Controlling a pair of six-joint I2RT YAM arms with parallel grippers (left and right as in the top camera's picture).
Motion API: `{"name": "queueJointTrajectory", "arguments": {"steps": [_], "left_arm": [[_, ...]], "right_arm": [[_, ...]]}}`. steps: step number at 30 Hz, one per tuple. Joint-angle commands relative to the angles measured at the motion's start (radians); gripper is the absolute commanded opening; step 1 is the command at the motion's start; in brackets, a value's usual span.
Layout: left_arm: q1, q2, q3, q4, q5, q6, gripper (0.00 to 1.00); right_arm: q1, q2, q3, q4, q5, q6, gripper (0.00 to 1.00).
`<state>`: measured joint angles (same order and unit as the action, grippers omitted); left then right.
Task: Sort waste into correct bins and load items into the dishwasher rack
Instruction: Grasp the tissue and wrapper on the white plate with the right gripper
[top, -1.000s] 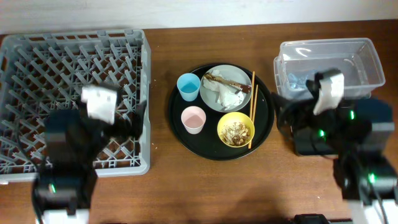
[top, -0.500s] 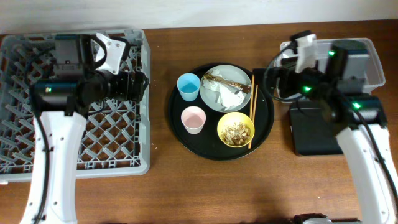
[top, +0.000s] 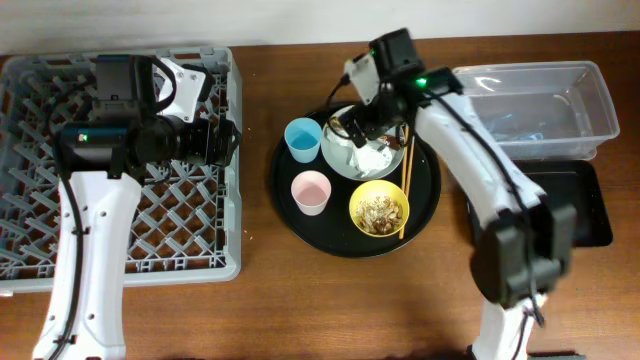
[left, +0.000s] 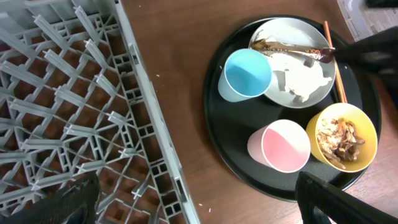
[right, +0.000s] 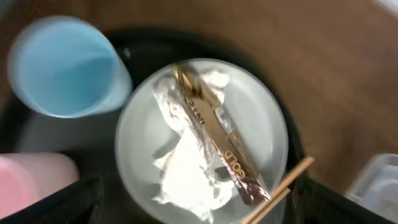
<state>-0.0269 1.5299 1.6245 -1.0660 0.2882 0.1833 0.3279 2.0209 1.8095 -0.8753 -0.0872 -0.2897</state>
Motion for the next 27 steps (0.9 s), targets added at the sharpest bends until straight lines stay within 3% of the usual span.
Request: {"name": "queueJointTrajectory", "arguments": {"steps": [1, 11, 20, 23, 25, 27], "left_arm": [[-0.005, 0.002, 0.016, -0.002, 0.004, 0.013, 0.99], [-0.005, 0.002, 0.016, -0.002, 0.004, 0.013, 0.99], [-0.005, 0.002, 0.015, -0.002, 0.004, 0.013, 0.99], [-0.005, 0.002, 0.015, -0.002, 0.004, 0.013, 0.99], [-0.005, 0.002, 0.015, -0.002, 0.004, 0.013, 0.99], [-0.005, 0.002, 0.015, -0.002, 0.004, 0.013, 0.99]], "right_arm": [[0.002, 0.116, 0.020, 0.003, 0.028, -0.048, 0.99], [0.002, 0.228, 0.019, 0.065, 0.028, -0.069, 1.00], [-0.001, 0.277, 0.019, 0.055, 0.029, -0.008, 0.83], [-0.002, 0.277, 0.015, 0.053, 0.057, 0.038, 0.61], [-0.002, 0.277, 0.014, 0.048, 0.060, 0.037, 0.39], [-0.002, 0.277, 0.014, 0.051, 0.060, 0.038, 0.23]]}}
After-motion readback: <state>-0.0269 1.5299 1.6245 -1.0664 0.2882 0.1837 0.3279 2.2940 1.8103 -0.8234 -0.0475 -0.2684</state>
